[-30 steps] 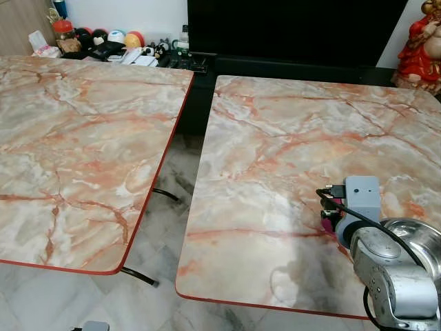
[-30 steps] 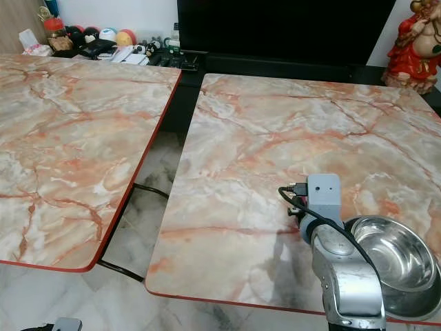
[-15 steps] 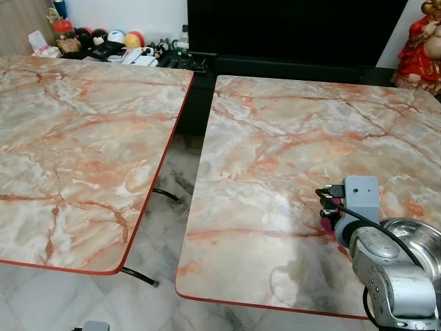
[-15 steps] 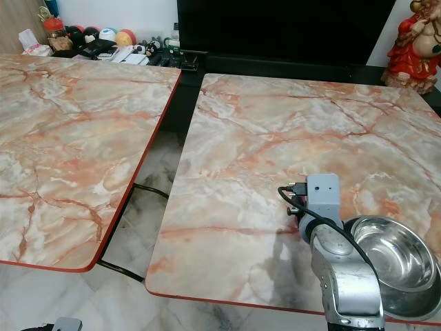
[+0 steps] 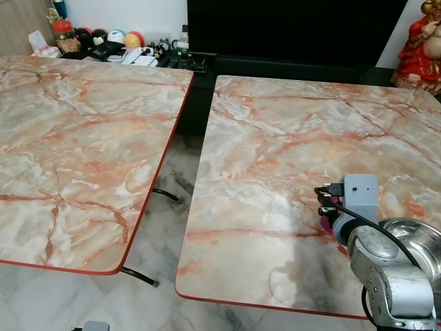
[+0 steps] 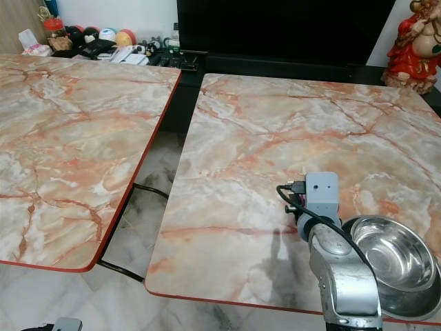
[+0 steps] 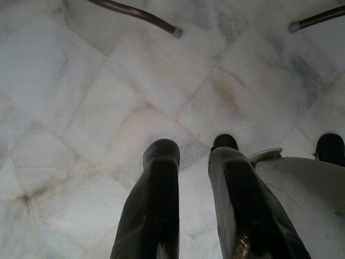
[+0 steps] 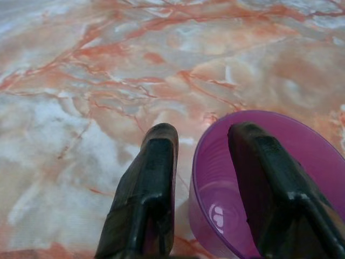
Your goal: Setting the table
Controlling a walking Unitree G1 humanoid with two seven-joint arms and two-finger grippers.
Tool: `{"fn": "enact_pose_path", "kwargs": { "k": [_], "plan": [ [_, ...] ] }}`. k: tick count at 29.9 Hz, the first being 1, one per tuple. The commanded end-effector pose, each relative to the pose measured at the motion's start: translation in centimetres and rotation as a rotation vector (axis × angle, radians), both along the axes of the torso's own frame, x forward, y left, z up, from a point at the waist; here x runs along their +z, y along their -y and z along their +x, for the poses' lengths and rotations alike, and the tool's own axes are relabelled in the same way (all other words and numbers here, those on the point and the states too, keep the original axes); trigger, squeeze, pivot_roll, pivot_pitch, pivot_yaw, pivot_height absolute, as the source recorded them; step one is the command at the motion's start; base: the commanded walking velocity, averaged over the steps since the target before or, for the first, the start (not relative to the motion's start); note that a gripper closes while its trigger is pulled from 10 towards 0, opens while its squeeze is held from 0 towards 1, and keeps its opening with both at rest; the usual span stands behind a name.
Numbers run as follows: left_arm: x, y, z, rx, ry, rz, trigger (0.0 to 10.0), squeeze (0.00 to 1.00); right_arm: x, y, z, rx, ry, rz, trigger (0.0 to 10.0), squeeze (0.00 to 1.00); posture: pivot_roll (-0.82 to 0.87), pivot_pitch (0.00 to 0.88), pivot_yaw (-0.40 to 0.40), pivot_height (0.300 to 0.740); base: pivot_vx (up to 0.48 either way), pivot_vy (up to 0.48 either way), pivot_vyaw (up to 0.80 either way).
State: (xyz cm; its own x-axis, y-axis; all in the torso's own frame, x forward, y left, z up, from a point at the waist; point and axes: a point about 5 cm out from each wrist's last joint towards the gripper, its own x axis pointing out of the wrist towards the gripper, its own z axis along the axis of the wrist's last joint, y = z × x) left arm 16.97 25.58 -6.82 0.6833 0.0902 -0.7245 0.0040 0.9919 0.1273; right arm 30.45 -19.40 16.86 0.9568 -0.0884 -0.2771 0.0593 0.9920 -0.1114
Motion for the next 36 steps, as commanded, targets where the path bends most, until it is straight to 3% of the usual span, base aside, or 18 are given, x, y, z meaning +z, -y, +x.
{"fn": "enact_pose_path", "kwargs": {
  "k": [1,10,16,28,34,36],
  "plan": [
    [-0.5,0.0,-1.0,0.003,-0.044,-0.002,10.0,0.0,0.4,-0.2,0.1,0.007,0.018,0.01,10.0,0.0,0.02,0.132,-0.04,0.74,0.0,0.0,0.0],
    [-0.5,-0.1,-1.0,0.005,-0.043,-0.001,10.0,0.0,1.3,0.1,0.3,-0.014,0.087,0.023,10.0,0.0,0.01,0.131,-0.041,0.74,0.0,0.0,0.0],
    [-0.4,-0.2,-0.9,0.008,-0.039,0.005,10.0,0.0,3.4,0.6,0.4,-0.05,0.244,0.04,10.0,0.0,0.02,0.13,-0.04,0.74,0.0,0.0,0.0],
    [-0.2,-1.1,-1.1,0.018,-0.036,0.026,10.0,0.0,4.5,0.3,0.5,-0.009,0.398,0.112,10.0,0.0,0.02,0.121,-0.034,0.74,0.0,0.0,0.0],
    [-0.1,-2.2,-1.9,0.073,-0.041,0.026,10.0,0.0,4.1,0.5,0.4,0.029,0.431,0.114,10.0,0.0,0.02,0.104,-0.03,0.74,0.0,0.0,0.0],
    [-0.1,-3.0,-2.3,0.22,-0.025,-0.032,10.0,0.0,3.9,0.6,0.3,0.044,0.44,0.124,10.0,0.0,0.01,0.095,-0.027,0.74,0.0,0.0,0.0]
  ]
}}
